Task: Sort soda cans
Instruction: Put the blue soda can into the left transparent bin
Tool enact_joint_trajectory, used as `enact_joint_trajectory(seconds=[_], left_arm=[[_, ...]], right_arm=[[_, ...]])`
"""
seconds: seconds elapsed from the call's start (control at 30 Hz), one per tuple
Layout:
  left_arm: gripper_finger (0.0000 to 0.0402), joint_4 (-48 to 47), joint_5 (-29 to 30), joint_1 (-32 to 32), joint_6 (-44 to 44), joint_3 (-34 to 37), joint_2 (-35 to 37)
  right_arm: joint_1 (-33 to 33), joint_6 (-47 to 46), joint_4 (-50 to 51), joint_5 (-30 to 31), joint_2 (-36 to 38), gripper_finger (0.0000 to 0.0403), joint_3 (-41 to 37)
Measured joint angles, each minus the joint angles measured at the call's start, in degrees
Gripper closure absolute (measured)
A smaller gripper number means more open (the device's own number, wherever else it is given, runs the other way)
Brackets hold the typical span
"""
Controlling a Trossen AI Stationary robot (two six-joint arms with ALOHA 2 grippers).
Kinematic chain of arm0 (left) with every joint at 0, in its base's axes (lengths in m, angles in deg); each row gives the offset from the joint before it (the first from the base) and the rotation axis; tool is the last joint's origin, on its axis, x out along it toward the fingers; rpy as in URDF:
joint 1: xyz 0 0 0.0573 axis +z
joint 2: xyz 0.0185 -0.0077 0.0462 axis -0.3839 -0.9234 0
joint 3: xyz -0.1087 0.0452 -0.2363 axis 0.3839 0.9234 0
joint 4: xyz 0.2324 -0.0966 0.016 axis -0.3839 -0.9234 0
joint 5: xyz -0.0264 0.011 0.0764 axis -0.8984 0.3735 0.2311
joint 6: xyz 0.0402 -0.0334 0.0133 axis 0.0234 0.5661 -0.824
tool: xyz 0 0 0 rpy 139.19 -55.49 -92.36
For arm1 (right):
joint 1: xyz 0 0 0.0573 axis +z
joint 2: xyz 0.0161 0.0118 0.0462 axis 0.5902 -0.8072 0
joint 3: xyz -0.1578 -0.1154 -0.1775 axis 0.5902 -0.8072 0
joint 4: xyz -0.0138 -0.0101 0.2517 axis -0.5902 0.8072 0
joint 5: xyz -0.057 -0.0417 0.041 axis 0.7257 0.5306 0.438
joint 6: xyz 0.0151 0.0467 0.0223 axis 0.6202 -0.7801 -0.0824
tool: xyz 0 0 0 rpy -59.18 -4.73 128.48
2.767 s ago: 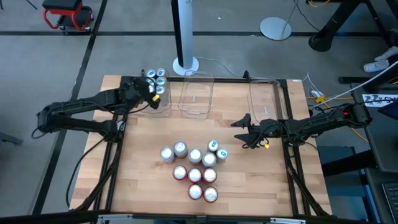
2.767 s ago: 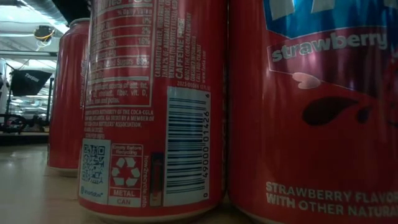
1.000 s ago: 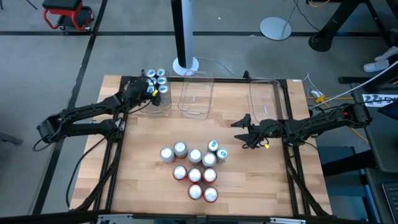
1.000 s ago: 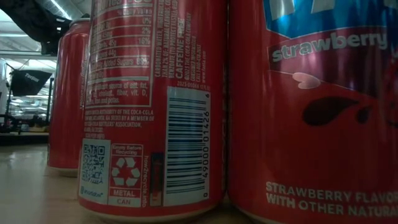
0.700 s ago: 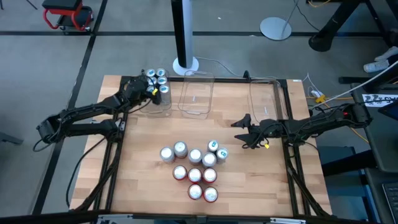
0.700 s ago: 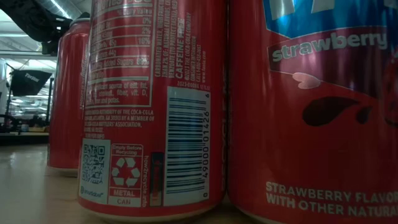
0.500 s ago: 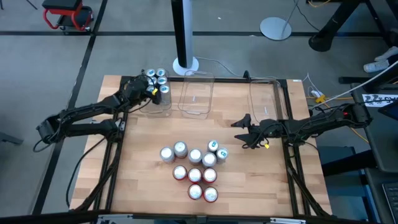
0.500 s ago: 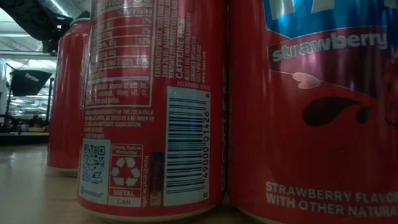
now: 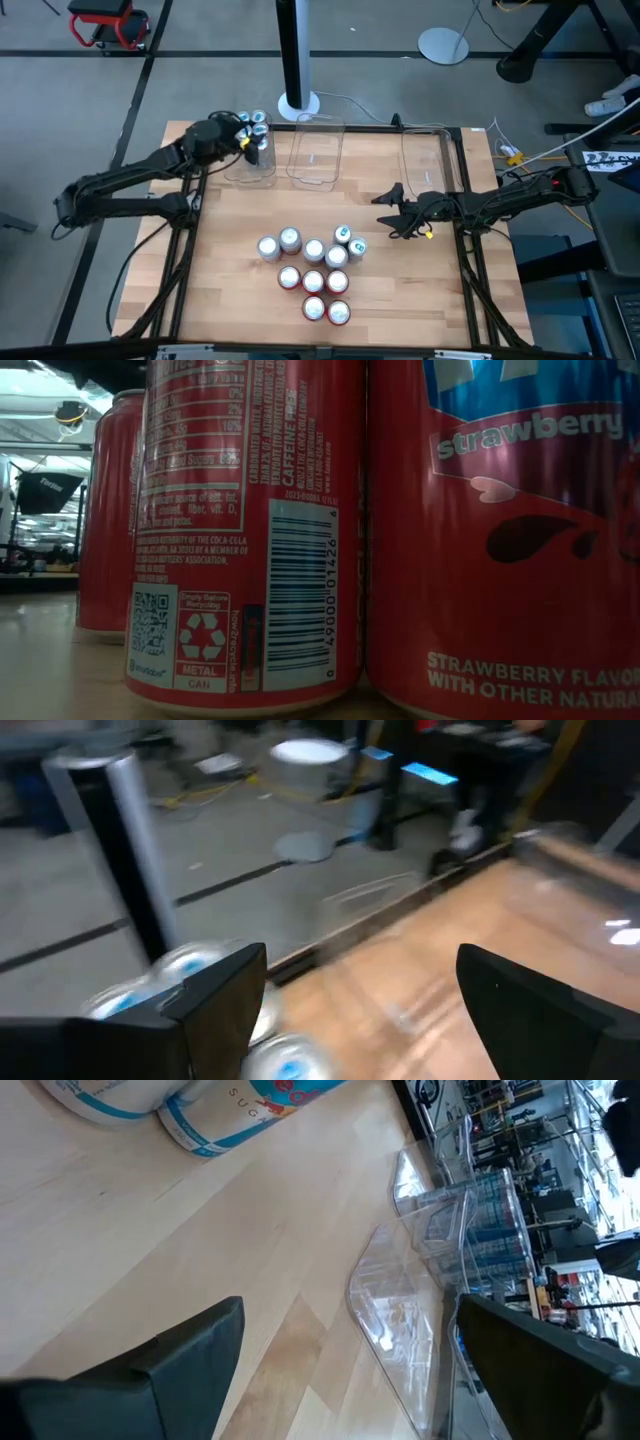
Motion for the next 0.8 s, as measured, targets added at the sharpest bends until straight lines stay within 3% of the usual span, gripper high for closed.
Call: enact_joint_trajectory(seconds=[0.17, 0.47, 0.8], left_arm=[[0.0086, 6.6, -5.2, -7.5, -1.4, 0.0, -2.4], [0.0086, 21.8, -7.1, -20.1, -5.6, 0.0, -14.5], [0.0086, 21.8, -11.8, -26.2, -5.9, -9.5, -30.1]], right_arm=[[0.0, 0.0, 0.0, 0.0, 0.0, 0.0036, 0.0], [0.0, -0.1, 0.1, 0.0, 0.0, 0.0036, 0.0], [0.0, -0.3, 0.9, 0.0, 0.0, 0.0036, 0.0]])
